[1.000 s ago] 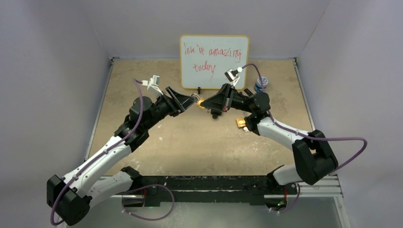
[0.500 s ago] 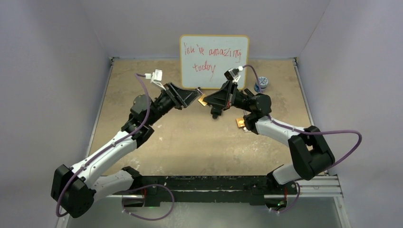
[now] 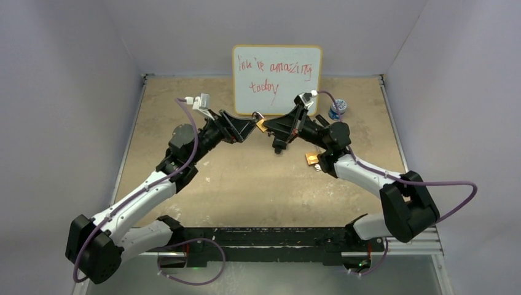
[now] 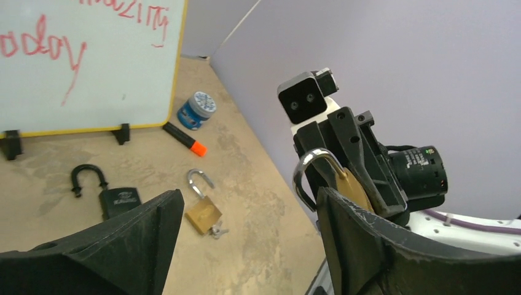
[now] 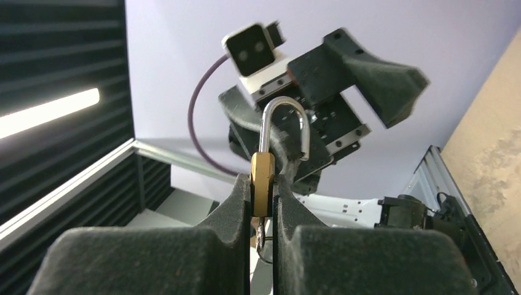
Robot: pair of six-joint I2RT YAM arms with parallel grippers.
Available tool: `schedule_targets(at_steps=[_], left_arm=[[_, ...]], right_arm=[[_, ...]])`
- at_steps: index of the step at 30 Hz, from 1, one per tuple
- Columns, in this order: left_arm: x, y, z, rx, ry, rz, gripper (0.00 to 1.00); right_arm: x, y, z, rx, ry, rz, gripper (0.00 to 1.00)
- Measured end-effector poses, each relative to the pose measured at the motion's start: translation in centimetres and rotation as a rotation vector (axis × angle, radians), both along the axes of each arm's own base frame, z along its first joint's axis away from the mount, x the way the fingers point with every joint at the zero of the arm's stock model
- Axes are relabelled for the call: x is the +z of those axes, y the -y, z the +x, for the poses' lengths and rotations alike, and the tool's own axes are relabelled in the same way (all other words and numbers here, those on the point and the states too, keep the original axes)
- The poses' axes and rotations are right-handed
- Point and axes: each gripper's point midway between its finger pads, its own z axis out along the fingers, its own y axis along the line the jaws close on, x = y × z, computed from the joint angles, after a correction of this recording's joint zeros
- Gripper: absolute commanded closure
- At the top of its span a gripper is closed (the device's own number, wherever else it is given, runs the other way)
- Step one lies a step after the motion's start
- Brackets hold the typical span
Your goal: Unlock with the key
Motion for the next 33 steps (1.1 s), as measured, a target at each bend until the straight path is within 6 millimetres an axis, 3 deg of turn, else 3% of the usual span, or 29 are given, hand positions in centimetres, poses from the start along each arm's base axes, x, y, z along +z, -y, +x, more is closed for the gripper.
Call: schedule_targets(at_steps=[3,7,10,17,21,24,29,33], left_arm=[[-1.5,-1.3,-0.8,0.028,-0.008,0.049,0.17],[-5.7,-2.6,-3.2,0.014,-0.091,0.129,0.16],[-7.4,-3.5,-4.4,0.018,-0.145,0.166,0.15],[-7.3,-5.9,-6.3,0.066,-0.176,0.212,0.16],[-6.5,-8.1,-5.9,0.181,-0.223,0.264,0.16],[-4.7,-10.5,-5.3,0.313,-0.244,0.29,0.17],[-3.6,-13.0,-5.0,0.443,-0.272,0.325,0.17],[-4.8,-13.7,-5.2,0.466,-0.312,0.372,0.17]], right_arm=[[-1.3,-0.6,1.5,-0.045,-0.05,-0.034,1.0],[-0.9,-1.3,5.4,-0.145,-0.066,-0.038,1.0],[-1.3,-1.6,7.3,-0.191,-0.075,-0.037,1.0],[-6.1,-2.4,10.0,-0.251,-0.157,-0.129,1.0],[-9.0,-2.4,10.3,-0.278,-0.168,-0.221,1.0],[-12.0,-2.4,10.5,-0.306,-0.177,-0.338,1.0],[-18.0,-2.4,9.8,-0.346,-0.187,-0.591,1.0],[-21.8,-2.5,8.5,-0.353,-0.202,-0.766,1.0]])
